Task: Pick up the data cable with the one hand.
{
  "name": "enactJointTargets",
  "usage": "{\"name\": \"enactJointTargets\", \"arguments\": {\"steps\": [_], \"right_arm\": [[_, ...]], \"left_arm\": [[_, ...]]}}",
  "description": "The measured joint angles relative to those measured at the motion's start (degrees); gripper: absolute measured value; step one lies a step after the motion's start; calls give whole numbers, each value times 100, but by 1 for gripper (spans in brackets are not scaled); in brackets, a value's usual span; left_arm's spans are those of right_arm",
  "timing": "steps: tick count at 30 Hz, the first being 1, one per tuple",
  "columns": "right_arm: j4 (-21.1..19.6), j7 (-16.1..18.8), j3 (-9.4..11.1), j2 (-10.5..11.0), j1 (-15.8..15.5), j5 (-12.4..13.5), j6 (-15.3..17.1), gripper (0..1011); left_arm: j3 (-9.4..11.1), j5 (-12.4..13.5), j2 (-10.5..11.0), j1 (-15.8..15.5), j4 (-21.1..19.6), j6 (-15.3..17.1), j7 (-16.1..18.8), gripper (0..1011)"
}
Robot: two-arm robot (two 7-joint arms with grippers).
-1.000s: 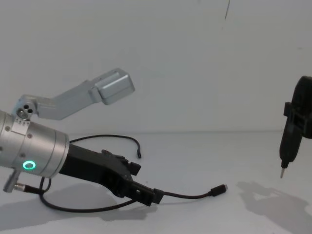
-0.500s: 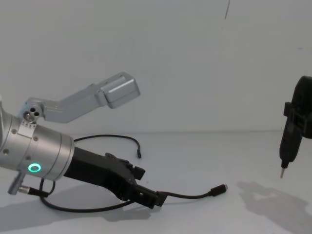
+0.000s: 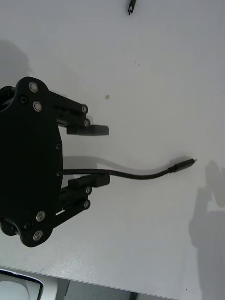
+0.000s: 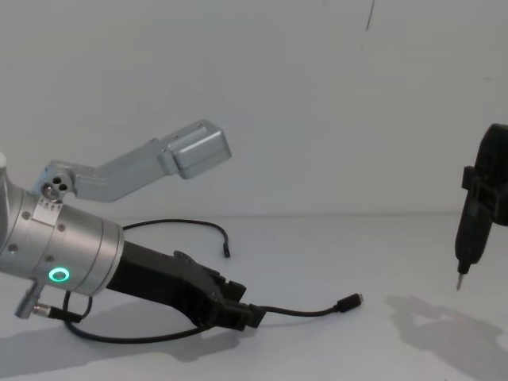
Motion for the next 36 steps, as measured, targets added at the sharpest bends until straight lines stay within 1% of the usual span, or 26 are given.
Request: {"name": "enactJointTargets", "arguments": {"steps": [2,3,5,6,8,10,13,14,16,19,25,26,29,30,33,36], "right_arm": [[0,0,0,0,0,0,0,263],[0,0,0,0,0,0,0,263],[0,0,0,0,0,0,0,263],[0,0,0,0,0,0,0,263],[0,0,0,0,0,0,0,263],[0,0,0,0,0,0,0,263],[0,0,0,0,0,0,0,263],[0,0,0,0,0,0,0,263],[0,0,0,-2,0,-1,0,263],[0,4,1,-5,5,-7,-2,263],[-6,55,8,-10,40,-23,-53,263],[-18,79,11,-10,56,-28,-82,263],[-38,111,21,-7,81,-34,-118,263],[-57,137,26,-5,99,-37,-144,263],[-94,179,37,-3,132,-37,-187,263],[-150,236,63,-1,178,-29,-234,263]], "left_arm": [[1,2,-1,-1,1,2,0,431],[2,3,-2,-2,2,3,0,372],[3,4,-2,-3,3,4,0,340],[4,5,-3,-4,4,5,0,274],[5,6,-4,-4,5,6,0,235],[5,7,-5,-4,6,6,0,160],[6,9,-6,-4,7,6,0,104],[6,10,-7,-4,7,6,0,58],[5,12,-6,-2,7,6,0,40],[2,16,-2,10,-5,-13,0,40],[-53,23,29,99,-101,-219,22,39],[-77,23,41,131,-132,-310,31,39],[-122,10,61,192,-194,-441,38,39],[-153,-6,76,233,-237,-552,44,39],[-216,-38,100,301,-307,-714,51,40],[-302,-95,133,394,-401,-964,62,39]]}}
